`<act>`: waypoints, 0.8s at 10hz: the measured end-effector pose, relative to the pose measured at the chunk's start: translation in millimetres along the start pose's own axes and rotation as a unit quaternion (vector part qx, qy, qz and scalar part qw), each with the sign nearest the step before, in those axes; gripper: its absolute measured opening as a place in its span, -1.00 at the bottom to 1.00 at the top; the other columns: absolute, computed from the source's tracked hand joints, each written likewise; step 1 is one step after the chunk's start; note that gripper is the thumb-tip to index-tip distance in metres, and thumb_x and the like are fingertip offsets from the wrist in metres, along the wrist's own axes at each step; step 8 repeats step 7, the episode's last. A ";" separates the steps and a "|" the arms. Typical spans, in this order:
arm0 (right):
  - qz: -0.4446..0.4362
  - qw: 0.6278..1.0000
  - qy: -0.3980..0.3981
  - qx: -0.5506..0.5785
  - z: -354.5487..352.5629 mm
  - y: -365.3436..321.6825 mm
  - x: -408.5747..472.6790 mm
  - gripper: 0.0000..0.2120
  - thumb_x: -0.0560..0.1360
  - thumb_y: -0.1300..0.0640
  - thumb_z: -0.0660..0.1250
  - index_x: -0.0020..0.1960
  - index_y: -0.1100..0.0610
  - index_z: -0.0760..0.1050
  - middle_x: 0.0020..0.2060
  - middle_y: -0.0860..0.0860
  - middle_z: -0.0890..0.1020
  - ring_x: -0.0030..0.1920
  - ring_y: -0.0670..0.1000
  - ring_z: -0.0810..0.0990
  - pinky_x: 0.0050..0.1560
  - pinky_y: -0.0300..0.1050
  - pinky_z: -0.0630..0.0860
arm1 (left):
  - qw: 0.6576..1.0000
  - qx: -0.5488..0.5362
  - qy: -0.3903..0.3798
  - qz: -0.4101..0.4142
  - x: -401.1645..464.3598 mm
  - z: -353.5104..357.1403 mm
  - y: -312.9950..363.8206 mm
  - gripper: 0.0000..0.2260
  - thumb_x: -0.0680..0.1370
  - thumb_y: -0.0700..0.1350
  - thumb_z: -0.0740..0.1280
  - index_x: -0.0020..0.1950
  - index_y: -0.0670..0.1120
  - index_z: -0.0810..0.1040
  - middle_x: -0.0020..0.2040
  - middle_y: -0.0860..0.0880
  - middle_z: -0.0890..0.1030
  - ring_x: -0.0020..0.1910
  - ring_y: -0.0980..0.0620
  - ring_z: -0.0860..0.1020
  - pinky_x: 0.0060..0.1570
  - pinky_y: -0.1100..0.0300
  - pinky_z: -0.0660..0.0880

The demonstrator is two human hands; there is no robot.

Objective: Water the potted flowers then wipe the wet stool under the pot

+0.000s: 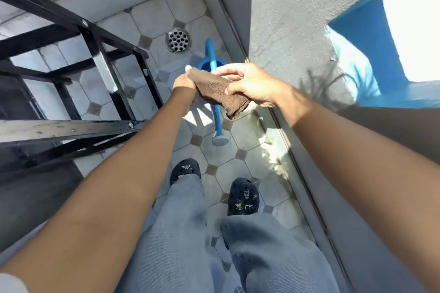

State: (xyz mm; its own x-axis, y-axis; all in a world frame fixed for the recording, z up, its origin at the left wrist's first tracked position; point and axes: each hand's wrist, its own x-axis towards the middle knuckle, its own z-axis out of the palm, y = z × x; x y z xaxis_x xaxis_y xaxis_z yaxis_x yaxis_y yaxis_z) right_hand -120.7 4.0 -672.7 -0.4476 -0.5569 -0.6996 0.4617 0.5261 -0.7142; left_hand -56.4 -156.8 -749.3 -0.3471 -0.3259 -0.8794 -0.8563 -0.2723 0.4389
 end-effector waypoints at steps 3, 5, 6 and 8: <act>-0.026 0.989 0.125 -0.076 -11.0 -19.0 37.0 -0.50 0.34 0.40 0.51 0.24 0.16 0.57 0.01 -0.02 0.63 0.04 -0.12 0.59 -0.14 -0.48 0.51 | 0.968 -0.194 -0.146 0.071 -27.4 -31.6 4.1 -0.49 0.57 0.15 0.29 0.34 -0.21 0.53 0.01 -0.09 0.70 -0.11 -0.09 0.69 -0.13 0.10 0.64; -0.005 0.971 0.177 -0.159 -20.8 -1.3 57.7 -0.48 0.37 0.35 0.53 0.31 0.20 0.53 0.17 0.07 0.62 0.18 -0.03 0.57 0.33 -0.15 0.45 | 0.984 -0.099 -0.099 0.110 -6.3 -16.9 3.8 -0.84 0.62 -0.19 0.29 0.19 -0.11 0.50 -0.14 -0.01 0.66 -0.26 0.07 0.67 -0.30 0.19 0.64; -0.001 0.954 0.190 -0.231 -20.9 -0.4 49.2 -0.42 0.48 0.20 0.47 0.46 0.13 0.40 0.42 0.04 0.47 0.42 0.00 0.41 0.43 -0.23 0.24 | 0.991 -0.061 -0.086 0.079 0.5 -5.7 9.3 -0.90 0.62 -0.10 0.29 0.12 -0.06 0.45 -0.07 0.04 0.59 0.00 -0.02 0.59 -0.21 0.17 0.60; -0.020 0.945 0.201 -0.258 -16.3 1.1 29.4 -0.50 0.56 0.19 0.37 0.48 0.13 0.38 0.44 0.04 0.45 0.46 0.02 0.37 0.40 -0.27 0.18 | 0.992 0.026 -0.066 0.103 -13.8 -1.5 10.0 -0.66 0.61 -0.08 0.31 0.38 -0.08 0.40 0.15 0.00 0.58 0.17 -0.02 0.54 0.13 0.08 0.54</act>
